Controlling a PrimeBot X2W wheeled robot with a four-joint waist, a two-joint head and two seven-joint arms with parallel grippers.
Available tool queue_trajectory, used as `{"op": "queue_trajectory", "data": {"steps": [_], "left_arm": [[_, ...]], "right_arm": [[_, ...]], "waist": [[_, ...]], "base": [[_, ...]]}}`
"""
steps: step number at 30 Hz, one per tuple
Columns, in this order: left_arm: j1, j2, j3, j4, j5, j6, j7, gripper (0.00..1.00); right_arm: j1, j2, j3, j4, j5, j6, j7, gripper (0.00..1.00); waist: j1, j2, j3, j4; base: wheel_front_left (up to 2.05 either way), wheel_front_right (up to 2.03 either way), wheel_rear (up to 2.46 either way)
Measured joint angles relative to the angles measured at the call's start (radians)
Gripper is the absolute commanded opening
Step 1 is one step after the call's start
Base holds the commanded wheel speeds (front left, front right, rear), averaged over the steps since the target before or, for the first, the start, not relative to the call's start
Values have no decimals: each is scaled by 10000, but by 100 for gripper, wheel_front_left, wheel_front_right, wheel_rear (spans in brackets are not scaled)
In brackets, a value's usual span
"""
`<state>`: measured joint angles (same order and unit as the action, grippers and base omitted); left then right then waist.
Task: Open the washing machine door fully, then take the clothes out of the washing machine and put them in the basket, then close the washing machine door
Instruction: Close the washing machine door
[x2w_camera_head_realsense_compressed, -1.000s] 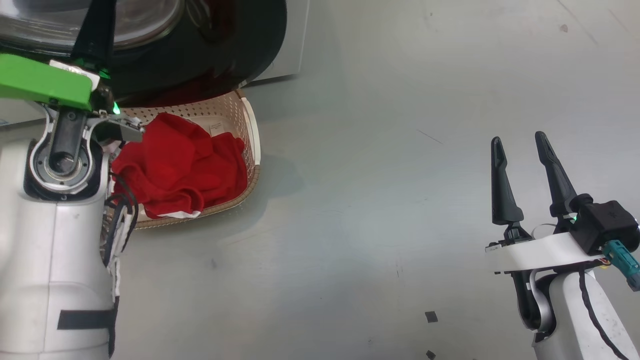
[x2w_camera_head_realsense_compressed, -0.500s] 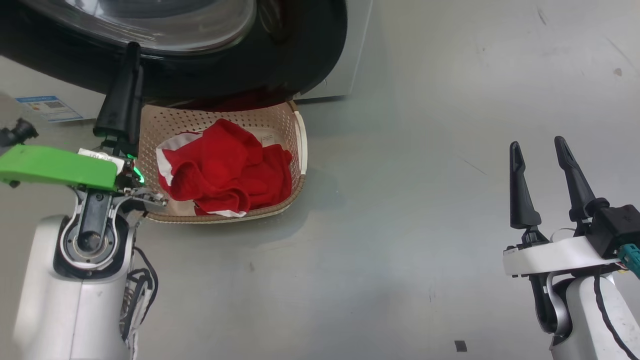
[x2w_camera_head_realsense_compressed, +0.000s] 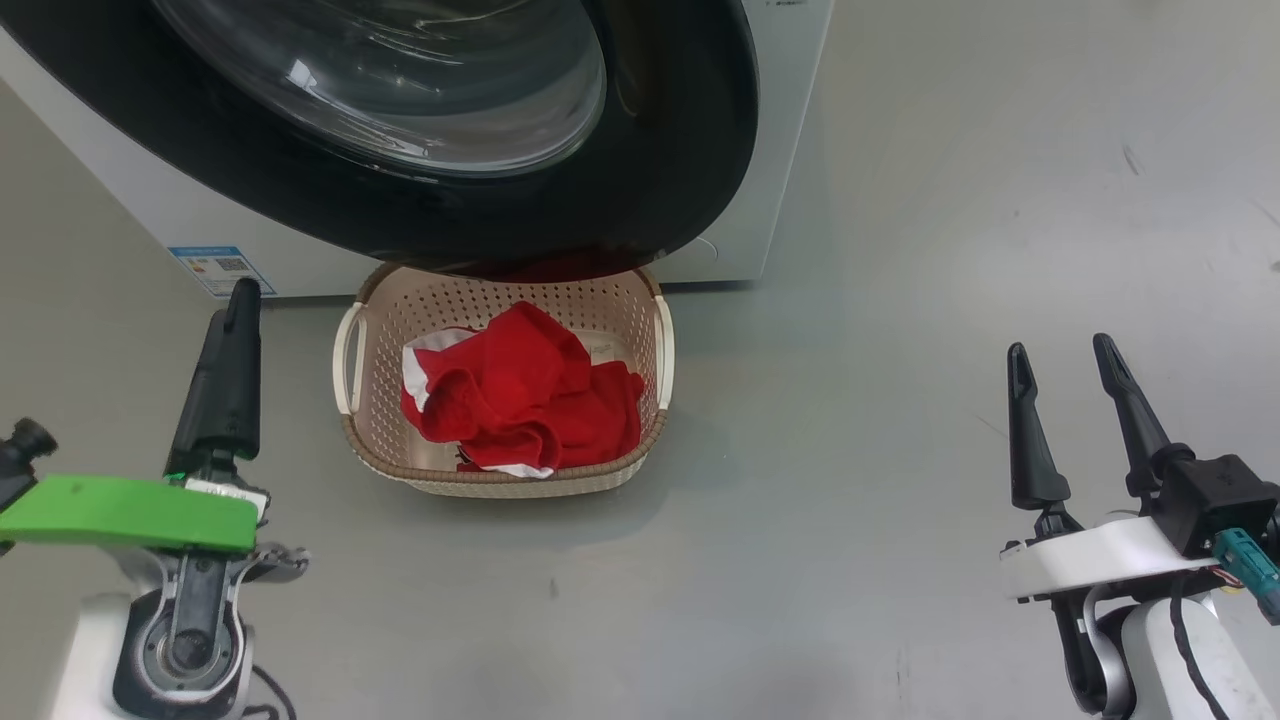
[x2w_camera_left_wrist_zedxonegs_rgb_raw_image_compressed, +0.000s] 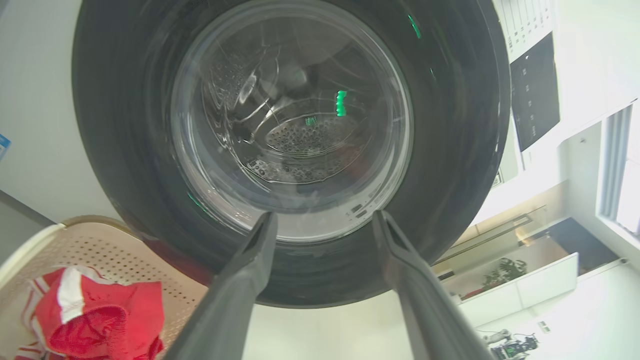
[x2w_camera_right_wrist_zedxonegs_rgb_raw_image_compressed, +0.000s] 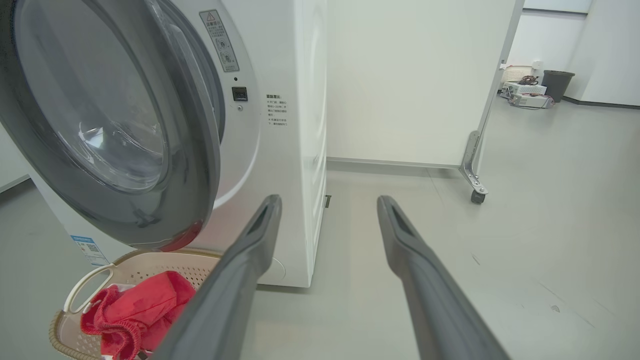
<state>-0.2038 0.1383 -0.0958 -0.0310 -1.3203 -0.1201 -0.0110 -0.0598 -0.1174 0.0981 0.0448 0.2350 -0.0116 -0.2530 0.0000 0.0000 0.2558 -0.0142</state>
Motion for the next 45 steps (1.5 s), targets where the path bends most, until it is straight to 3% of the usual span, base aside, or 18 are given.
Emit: {"op": "queue_trajectory", "data": {"steps": [9, 12, 20, 26, 45], "left_arm": [[1427, 1400, -403, 84, 4042, 35, -1406, 100], [1756, 1737, -704, 82, 5377, 449, -1714, 100], [2533, 1768, -1244, -29, 7068, 1503, -2102, 100], [2961, 1732, -1461, -46, 7716, 2088, -2142, 100], [3676, 1233, -1361, -173, 8401, 2293, -2203, 100]], "right_arm": [[440, 71, 19, 115, 0, -17, 0, 100], [551, 67, 10, 119, -2, -105, 0, 100], [895, 29, -54, 102, -146, -268, 0, 100], [1208, 40, 42, 123, -184, -282, 0, 100], [1742, 58, 176, 61, -366, -445, 203, 100]], "waist": [[0, 0, -800, 239], [0, 0, -1047, 292], [-1, 0, -1533, 433], [-1, 0, -1853, 528], [-1, 0, -2175, 467]], "base": [[0, 0, 0], [0, 0, 0], [0, 0, 0], [0, 0, 0], [0, 0, 0]]}}
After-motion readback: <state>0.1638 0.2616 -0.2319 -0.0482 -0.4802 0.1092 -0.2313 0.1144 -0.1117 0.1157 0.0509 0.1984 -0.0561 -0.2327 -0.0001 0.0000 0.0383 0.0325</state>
